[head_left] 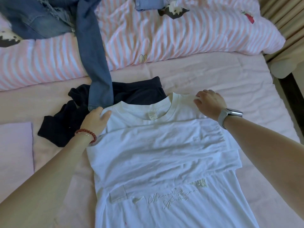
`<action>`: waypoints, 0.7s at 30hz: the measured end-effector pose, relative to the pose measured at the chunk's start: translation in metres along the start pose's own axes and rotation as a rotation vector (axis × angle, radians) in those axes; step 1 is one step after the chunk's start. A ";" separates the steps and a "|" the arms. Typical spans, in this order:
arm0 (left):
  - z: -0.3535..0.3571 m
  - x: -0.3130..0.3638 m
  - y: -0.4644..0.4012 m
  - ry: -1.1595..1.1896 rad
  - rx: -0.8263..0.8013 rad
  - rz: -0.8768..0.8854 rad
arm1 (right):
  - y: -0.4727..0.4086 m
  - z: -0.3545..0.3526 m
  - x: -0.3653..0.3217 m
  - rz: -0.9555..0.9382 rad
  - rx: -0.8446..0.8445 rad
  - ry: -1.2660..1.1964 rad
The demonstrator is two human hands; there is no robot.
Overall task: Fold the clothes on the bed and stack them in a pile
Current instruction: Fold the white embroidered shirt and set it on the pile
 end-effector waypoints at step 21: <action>-0.001 -0.006 0.279 -0.225 0.421 0.510 | 0.269 -0.026 0.034 -0.310 0.238 -0.056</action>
Point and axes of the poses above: each hand's wrist, its own y-axis away from the middle knuckle, its own z-axis out of the palm, x = y × z, the point moved 4 cm from there along -y, towards the middle knuckle, and after that the axes turned 8 degrees about -y, right-handed, at the moved point
